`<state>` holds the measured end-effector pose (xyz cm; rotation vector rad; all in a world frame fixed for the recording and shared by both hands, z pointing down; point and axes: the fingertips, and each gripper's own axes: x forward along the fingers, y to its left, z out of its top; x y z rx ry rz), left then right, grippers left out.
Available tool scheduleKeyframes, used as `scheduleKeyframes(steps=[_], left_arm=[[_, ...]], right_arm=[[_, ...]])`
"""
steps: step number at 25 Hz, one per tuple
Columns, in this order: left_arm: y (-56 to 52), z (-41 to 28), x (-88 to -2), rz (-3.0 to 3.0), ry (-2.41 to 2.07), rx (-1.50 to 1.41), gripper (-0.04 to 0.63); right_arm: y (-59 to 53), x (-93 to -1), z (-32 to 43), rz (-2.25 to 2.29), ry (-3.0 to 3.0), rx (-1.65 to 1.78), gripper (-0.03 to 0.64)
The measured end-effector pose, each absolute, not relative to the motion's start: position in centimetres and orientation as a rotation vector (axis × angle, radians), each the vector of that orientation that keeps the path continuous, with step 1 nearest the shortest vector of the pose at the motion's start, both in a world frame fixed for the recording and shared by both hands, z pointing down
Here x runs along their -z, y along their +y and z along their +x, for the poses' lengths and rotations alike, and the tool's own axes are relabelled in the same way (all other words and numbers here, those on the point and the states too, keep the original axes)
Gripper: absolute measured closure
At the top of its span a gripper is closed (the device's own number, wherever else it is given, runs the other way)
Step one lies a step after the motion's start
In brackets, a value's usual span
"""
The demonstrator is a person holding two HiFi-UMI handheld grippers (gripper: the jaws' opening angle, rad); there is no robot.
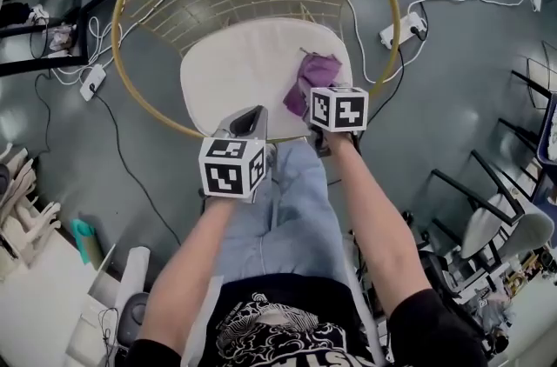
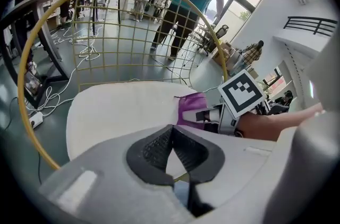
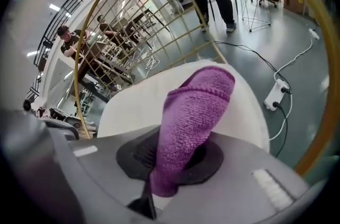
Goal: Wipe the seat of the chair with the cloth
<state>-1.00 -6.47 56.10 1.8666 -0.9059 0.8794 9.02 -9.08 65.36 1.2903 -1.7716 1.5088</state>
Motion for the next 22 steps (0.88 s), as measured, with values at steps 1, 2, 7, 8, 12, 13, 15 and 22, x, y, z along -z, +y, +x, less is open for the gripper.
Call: scheduleKeyframes(steps=[1, 2, 7, 8, 12, 13, 15, 22], left_arm=[[-6.5, -0.6, -56.3, 1.871, -0.899, -0.884, 0.597], [-6.6, -0.2, -56.4, 1.875, -0.894, -0.888, 0.597], [-6.8, 1.6, -56.2, 1.887, -0.886, -0.895, 0.597], [-6.7, 1.9, -56.2, 1.887, -0.884, -0.897, 0.597], [-6.3, 2.6, -56.1, 1.882, -0.884, -0.902, 0.597], [-6.2, 2.5, -56.1, 1.88, -0.886, -0.901, 0.597], [-6.2, 2.1, -56.3, 1.876, -0.893, -0.897, 0.597], [-5.4, -2.2, -57.4, 1.827, -0.957, -0.89, 0.597]], right_arm=[[-9.0, -65.4, 9.9, 1.31, -1.767, -1.513, 0.56], [-9.0, -65.4, 10.8, 1.331, -1.759, -1.516, 0.56], [-8.5, -64.8, 14.4, 1.4, -1.702, -1.544, 0.56], [-8.4, -64.6, 14.8, 1.407, -1.693, -1.542, 0.56], [-8.1, -64.4, 15.4, 1.407, -1.686, -1.541, 0.56], [-8.3, -64.5, 15.2, 1.403, -1.697, -1.544, 0.56], [-8.7, -64.3, 14.5, 1.392, -1.735, -1.543, 0.56], [-9.0, -62.3, 8.4, 1.292, -1.918, -1.505, 0.56]])
